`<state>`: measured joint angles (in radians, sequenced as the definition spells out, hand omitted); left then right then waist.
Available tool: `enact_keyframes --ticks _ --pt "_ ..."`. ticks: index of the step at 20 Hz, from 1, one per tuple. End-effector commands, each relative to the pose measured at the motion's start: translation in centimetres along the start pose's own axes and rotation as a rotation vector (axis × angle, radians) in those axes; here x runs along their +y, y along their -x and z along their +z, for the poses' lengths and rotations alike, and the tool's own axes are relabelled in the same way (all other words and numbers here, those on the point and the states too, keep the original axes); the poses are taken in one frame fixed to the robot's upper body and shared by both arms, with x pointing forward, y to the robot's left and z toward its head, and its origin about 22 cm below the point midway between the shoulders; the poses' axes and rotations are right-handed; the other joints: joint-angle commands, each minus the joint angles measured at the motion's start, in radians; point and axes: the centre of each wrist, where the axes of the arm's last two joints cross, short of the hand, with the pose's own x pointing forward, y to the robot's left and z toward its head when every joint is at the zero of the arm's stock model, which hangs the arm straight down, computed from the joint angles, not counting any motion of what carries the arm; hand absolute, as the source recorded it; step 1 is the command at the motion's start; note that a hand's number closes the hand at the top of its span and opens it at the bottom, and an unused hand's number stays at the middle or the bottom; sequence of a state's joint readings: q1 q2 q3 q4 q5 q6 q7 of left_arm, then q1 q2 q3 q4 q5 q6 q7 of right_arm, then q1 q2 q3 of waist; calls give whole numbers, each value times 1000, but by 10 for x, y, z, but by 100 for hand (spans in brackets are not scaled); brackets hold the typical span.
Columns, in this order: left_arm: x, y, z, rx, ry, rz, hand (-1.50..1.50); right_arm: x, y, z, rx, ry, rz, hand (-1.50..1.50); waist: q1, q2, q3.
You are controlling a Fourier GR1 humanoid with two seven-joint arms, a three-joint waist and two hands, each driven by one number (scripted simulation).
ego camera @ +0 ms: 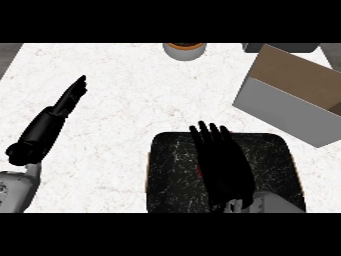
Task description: Pick the can from the tray and place it in the cardboard box
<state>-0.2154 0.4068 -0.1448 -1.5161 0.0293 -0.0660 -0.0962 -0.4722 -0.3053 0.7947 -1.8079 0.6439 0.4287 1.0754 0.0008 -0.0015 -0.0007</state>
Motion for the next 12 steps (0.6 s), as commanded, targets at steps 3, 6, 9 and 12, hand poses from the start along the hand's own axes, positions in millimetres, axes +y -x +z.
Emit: enact_keyframes --ticks 3,6,9,12 --pt "9 -6 -16 3 1 0 0 10 12 -15 121 -35 44 -150 -4 2 1" --pt "-16 -14 2 -23 -4 -2 0 17 -5 -18 100 -45 14 -150 3 1 1" --pt "2 -10 10 -2 19 5 0 6 13 -29 110 -64 18 -150 4 0 1" --pt "-12 -9 -6 2 6 11 0 21 -13 -13 119 -62 35 -150 -3 0 1"
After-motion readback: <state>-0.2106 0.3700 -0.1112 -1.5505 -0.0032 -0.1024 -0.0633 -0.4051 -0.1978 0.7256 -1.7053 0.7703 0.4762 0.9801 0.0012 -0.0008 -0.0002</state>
